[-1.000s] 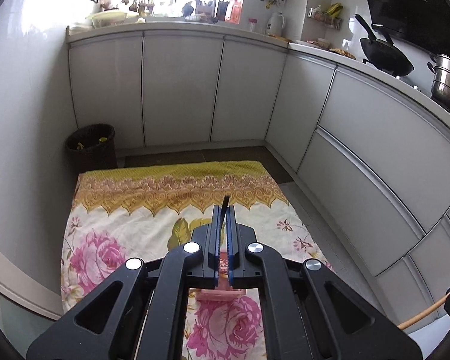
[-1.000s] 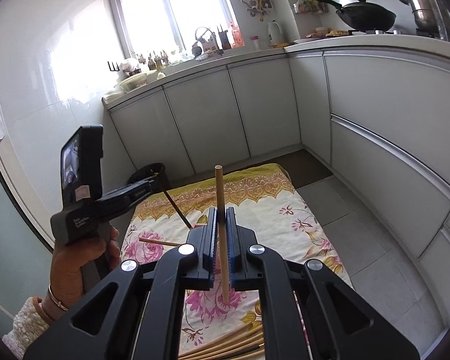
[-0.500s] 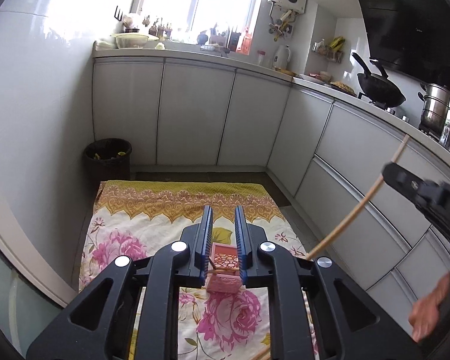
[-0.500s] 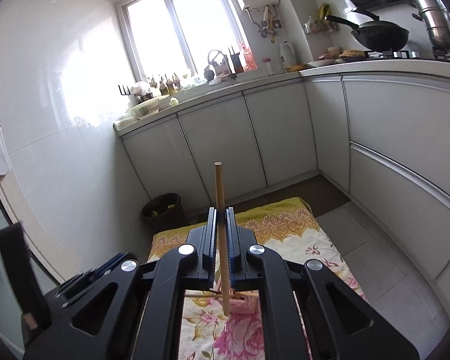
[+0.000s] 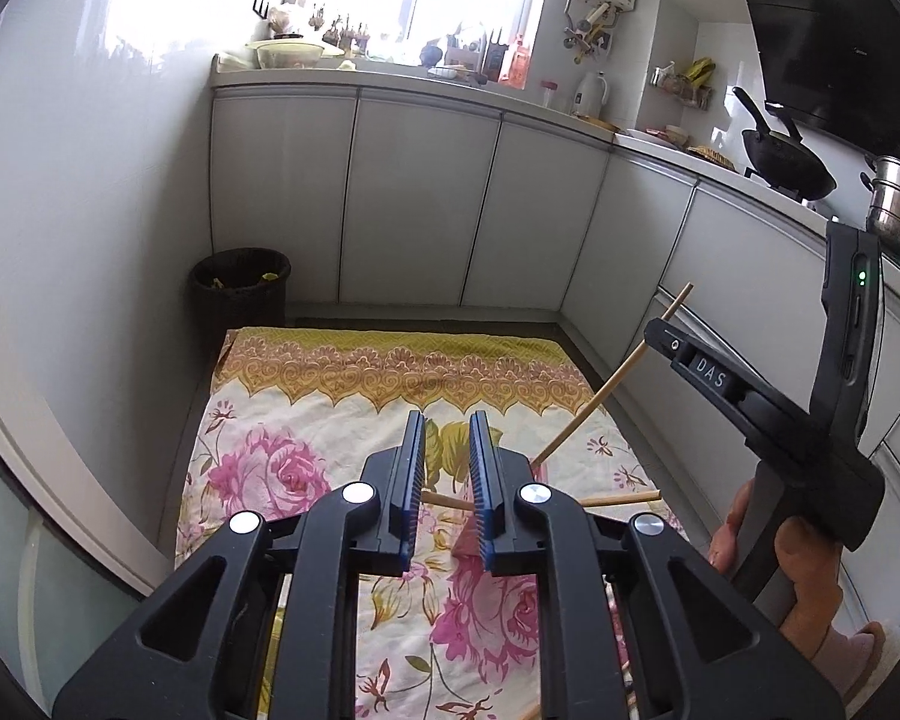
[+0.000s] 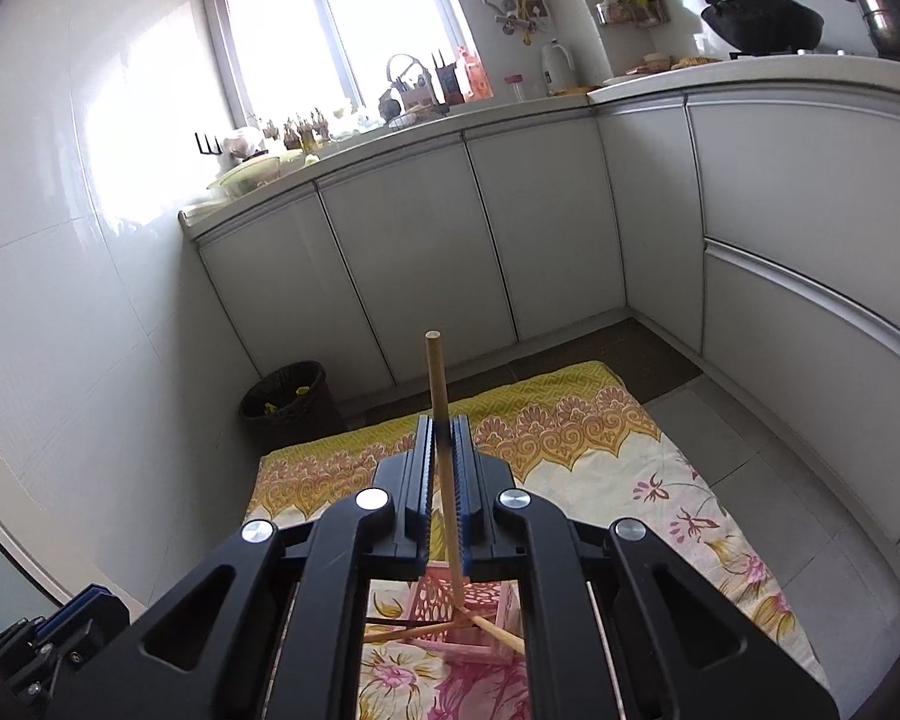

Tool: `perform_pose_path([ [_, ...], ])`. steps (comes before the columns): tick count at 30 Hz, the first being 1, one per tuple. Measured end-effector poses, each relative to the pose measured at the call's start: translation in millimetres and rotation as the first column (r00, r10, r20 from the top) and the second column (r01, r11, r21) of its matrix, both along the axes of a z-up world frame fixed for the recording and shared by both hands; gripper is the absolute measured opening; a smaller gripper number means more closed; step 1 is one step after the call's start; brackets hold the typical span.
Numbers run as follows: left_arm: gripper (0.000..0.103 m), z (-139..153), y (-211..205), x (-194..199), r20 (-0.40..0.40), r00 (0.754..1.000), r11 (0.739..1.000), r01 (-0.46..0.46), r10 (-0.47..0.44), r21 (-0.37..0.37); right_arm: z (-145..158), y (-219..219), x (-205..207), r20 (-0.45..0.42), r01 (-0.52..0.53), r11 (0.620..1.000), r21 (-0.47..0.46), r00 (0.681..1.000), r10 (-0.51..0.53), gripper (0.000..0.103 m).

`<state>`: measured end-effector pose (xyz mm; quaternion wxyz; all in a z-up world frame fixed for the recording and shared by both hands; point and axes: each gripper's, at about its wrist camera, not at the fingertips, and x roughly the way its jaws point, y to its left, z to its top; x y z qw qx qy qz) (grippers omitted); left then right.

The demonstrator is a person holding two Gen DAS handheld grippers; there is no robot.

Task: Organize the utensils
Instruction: 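Open the left gripper over the cup while the right gripper releases its chopstick into it, then close the left gripper on a chopstick in the pile while the right gripper grasps another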

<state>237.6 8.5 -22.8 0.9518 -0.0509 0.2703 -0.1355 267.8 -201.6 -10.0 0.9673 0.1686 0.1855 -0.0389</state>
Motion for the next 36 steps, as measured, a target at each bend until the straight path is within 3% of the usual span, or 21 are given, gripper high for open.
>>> perform_pose_path([
  [1,0.015,-1,2,0,-0.002,1.0,1.0,-0.003,0.003,-0.004,-4,1,2,-0.009,-0.003,1.0,-0.002,1.0,0.003,0.008],
  [2,0.015,-2,3,0,-0.001,1.0,1.0,-0.009,0.009,-0.007,-5,2,3,-0.015,0.002,1.0,-0.013,1.0,-0.002,0.018],
  [3,0.015,-2,5,-1,0.001,1.0,1.0,-0.013,0.013,-0.007,-7,3,2,-0.016,0.004,1.0,-0.022,1.0,-0.005,0.037],
  [5,0.015,-2,6,-3,0.002,1.0,1.0,-0.015,0.015,-0.011,-6,3,-1,-0.003,0.001,1.0,-0.017,1.0,-0.001,0.063],
  [7,0.015,-1,6,-4,0.009,1.0,1.0,-0.018,0.018,-0.009,-4,2,-6,0.015,0.01,1.0,-0.016,1.0,-0.01,0.07],
  [9,0.015,0,7,-6,0.01,1.0,1.0,-0.018,0.018,-0.01,-1,-1,-9,0.022,0.016,1.0,-0.011,1.0,-0.016,0.087],
  [11,0.017,1,7,-9,0.011,1.0,1.0,-0.016,0.017,-0.008,3,-6,-17,0.039,0.029,1.0,0.006,0.999,-0.029,0.092],
  [19,0.03,1,-4,-22,0.013,1.0,1.0,-0.001,0.001,0.003,7,-38,-48,0.027,0.108,0.992,0.062,0.994,-0.109,0.096],
  [28,0.097,4,-20,-48,0.064,0.998,1.0,-0.001,0.002,-0.007,-10,-81,-91,-0.036,0.206,0.975,0.08,0.978,-0.204,0.096],
  [33,0.096,-8,-40,-56,0.022,0.998,0.995,0.063,-0.065,0.073,-36,-107,-126,-0.115,0.246,0.962,0.12,0.966,-0.233,0.096],
  [36,0.096,-27,-59,-60,-0.042,0.989,0.979,0.145,-0.14,0.144,-63,-125,-157,-0.178,0.276,0.947,0.168,0.953,-0.246,0.096],
])
